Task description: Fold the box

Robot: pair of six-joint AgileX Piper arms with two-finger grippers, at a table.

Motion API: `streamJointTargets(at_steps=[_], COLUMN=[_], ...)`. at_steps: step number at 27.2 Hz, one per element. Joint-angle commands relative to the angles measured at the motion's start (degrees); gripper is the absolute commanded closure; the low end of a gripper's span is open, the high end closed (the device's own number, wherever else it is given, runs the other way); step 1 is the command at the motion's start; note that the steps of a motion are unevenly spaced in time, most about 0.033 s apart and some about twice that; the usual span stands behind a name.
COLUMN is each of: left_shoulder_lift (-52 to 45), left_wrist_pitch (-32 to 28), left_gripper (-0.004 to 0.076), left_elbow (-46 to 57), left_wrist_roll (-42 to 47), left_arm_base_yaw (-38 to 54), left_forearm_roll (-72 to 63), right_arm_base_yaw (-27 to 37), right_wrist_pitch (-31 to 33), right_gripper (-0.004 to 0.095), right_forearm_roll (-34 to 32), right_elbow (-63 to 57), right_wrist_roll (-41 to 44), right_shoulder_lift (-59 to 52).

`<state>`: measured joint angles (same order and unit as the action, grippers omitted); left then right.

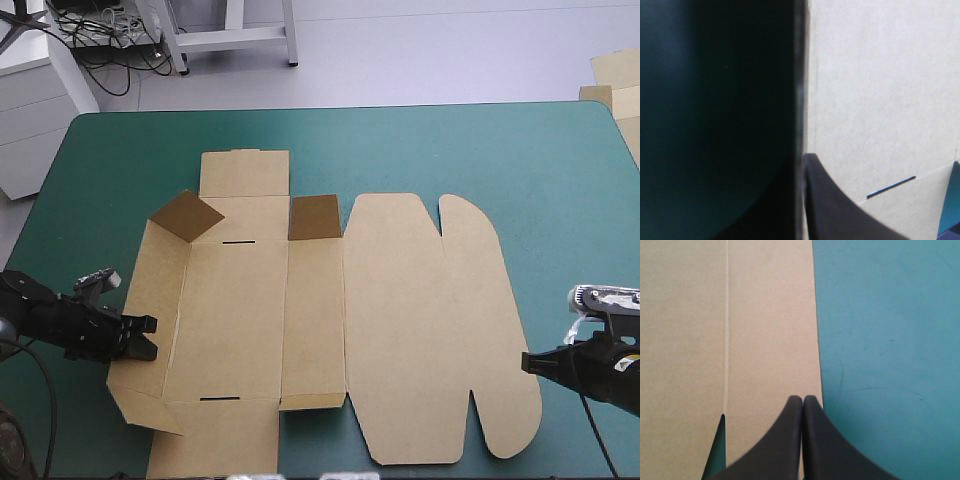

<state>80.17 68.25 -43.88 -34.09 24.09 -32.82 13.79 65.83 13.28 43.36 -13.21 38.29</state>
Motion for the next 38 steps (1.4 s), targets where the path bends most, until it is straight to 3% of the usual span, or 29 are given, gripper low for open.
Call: streamJointTargets(at_steps=[1, 5, 16, 23, 31, 38], left_shoulder_lift=[-1.5, -1.5, -1.5, -1.5, 0.9, 3.0], left_wrist_pitch=[-0.6, -3.4, -17.0, -23.8, -24.2, -25.4], left_gripper=[0.0734, 0.0734, 0.0734, 0.0734, 0.0734, 0.0734], left_elbow=[-0.9, -2.5, -25.4, -29.5, -29.5, -29.5], left_wrist_roll=[0.2, 0.2, 13.6, 20.2, 27.2, 35.2], left_arm_base_yaw=[-0.3, -3.7, -36.2, -54.2, -70.5, -79.3], left_forearm_roll=[-0.8, 2.5, 33.7, 55.9, 81.0, 98.3], right_arm_base_yaw=[0.0, 0.0, 0.0, 0.0, 0.0, 0.0], right_wrist_pitch=[-2.2, -2.2, -2.2, -2.2, -1.2, -0.6], right_gripper=[0.0928, 0.0928, 0.0928, 0.0928, 0.0928, 0.0928], right_forearm_roll=[1.0, 1.0, 1.0, 1.3, 2.1, 2.1], right_elbow=[1.4, 1.4, 1.4, 1.4, 1.4, 1.4], right_wrist_roll=[-0.2, -0.4, -0.2, -0.2, -0.1, -0.1], right_shoulder_lift=[0.2, 0.2, 0.2, 0.2, 0.2, 0.2])
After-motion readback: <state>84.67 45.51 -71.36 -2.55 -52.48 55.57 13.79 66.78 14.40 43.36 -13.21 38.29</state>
